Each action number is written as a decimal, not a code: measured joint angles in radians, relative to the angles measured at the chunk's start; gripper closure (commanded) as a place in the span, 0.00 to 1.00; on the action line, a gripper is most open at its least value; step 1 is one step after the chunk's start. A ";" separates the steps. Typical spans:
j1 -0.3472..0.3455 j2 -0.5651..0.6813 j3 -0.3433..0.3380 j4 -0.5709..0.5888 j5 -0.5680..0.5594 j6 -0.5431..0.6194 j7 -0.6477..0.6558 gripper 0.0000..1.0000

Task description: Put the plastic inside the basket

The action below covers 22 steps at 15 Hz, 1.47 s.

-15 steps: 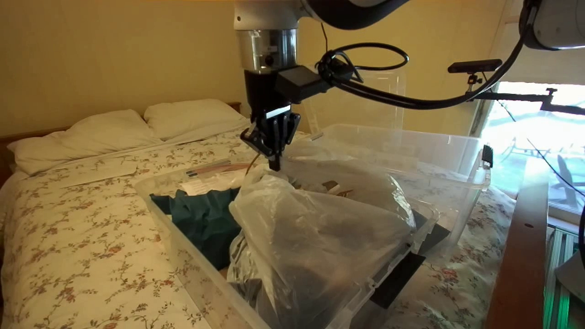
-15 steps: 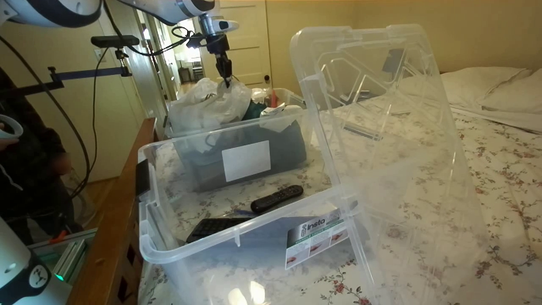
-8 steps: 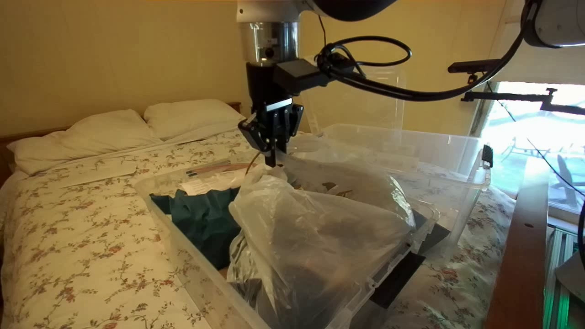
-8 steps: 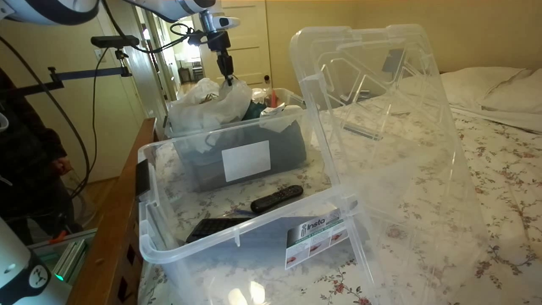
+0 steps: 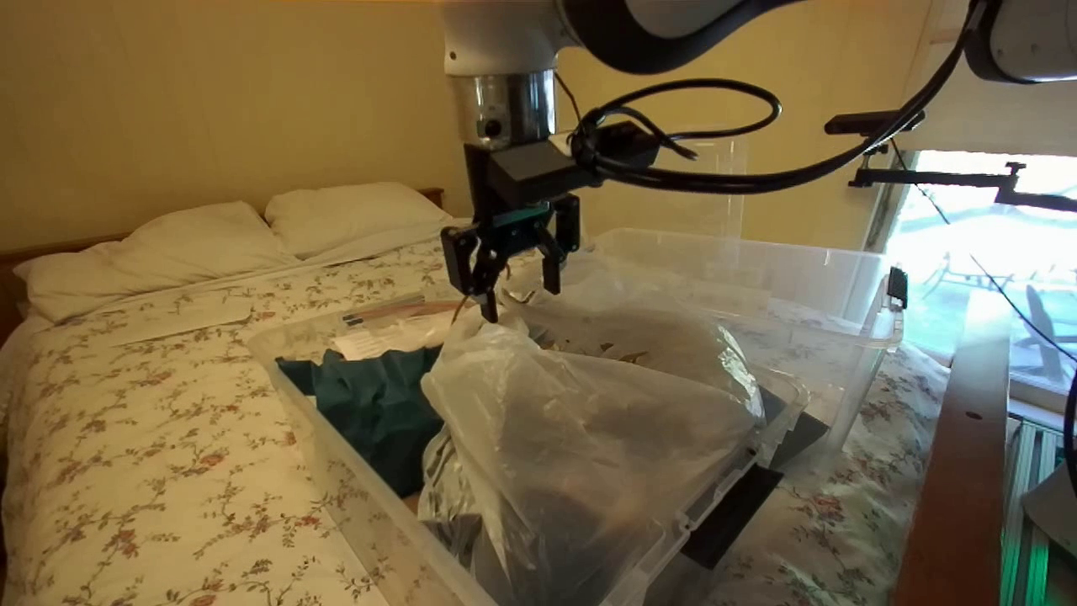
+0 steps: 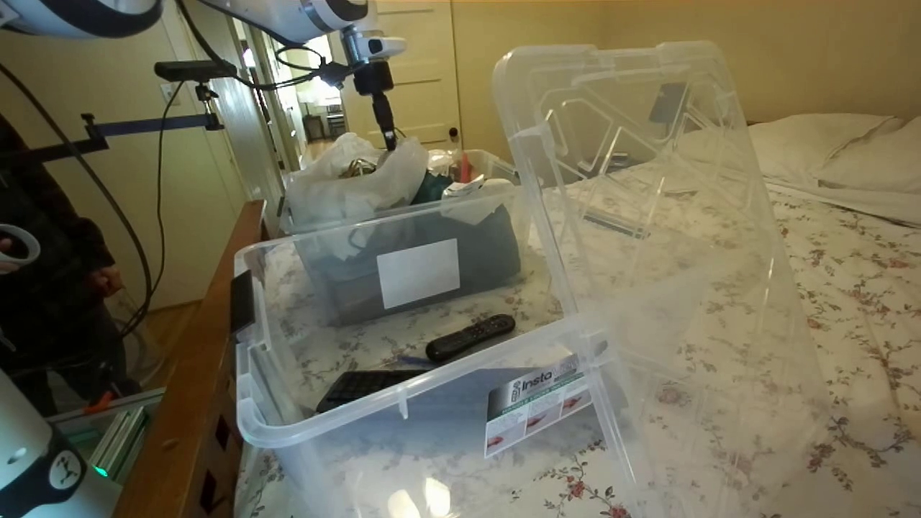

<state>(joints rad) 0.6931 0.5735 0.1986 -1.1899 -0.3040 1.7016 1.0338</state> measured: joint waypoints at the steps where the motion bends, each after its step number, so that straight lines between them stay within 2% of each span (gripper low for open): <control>1: 0.003 0.004 -0.005 -0.012 -0.001 0.000 0.022 0.00; 3: 0.007 0.016 -0.009 -0.030 -0.003 0.004 0.055 0.00; 4: 0.008 0.021 -0.009 -0.040 -0.003 0.017 0.065 0.25; 5: 0.007 0.027 -0.009 -0.049 -0.002 0.034 0.066 0.28; 7: -0.001 0.034 0.000 -0.076 0.008 0.122 0.042 0.43; 11: -0.031 0.036 0.022 -0.118 0.009 0.300 -0.112 0.69; 15: -0.064 0.034 0.047 -0.119 0.010 0.348 -0.263 0.98; 22: -0.096 -0.014 0.064 -0.120 0.091 0.200 -0.291 1.00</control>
<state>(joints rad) 0.5970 0.5591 0.2622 -1.3095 -0.2131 1.9011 0.7427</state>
